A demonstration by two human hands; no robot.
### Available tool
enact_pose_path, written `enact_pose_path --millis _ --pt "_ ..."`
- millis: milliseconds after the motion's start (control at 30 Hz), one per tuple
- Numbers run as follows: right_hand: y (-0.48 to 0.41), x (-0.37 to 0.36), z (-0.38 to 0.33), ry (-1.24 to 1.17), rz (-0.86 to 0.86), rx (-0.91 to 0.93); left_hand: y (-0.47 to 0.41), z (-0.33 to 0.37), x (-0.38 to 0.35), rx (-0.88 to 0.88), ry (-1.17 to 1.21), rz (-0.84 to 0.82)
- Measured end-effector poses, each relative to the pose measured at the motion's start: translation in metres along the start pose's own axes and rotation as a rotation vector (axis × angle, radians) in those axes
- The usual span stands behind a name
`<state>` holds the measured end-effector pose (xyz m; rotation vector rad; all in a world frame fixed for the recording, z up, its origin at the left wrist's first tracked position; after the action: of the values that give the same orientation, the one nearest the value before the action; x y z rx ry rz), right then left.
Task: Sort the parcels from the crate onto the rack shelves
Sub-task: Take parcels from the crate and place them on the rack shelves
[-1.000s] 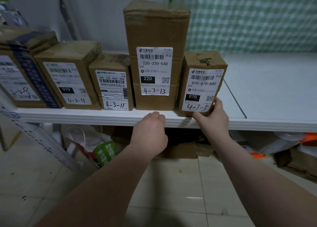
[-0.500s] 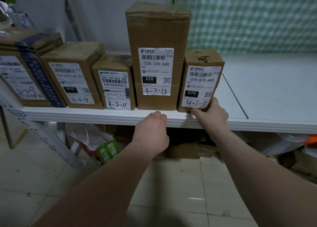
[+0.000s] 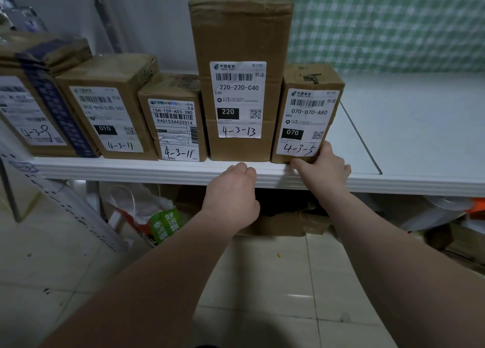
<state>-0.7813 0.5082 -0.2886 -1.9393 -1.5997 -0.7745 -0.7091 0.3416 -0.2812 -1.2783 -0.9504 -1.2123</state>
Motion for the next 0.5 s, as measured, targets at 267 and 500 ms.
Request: enact_pose_path --millis 267,500 --pt "0.0004 0.0002 -0.0018 0.022 0.004 -0.007 0.0001 -0.0009 -0.0001 -0.007 0.004 -0.016" --pt "0.0008 -0.0008 -0.0007 0.036 0.019 0.004 0.0004 -0.0014 -0.0011 0.0 -0.009 -0.017"
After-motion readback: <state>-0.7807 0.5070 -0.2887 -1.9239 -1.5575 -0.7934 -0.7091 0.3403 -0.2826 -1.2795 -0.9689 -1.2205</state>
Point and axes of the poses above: each hand's wrist, its own y-axis away from the middle knuckle, its own x-axis out of the back of the hand, z = x × y, the point moved 3 cm from there along -y, towards the middle knuckle, and after that the axes turned 1 degree about -z, right-handed, at the moved point
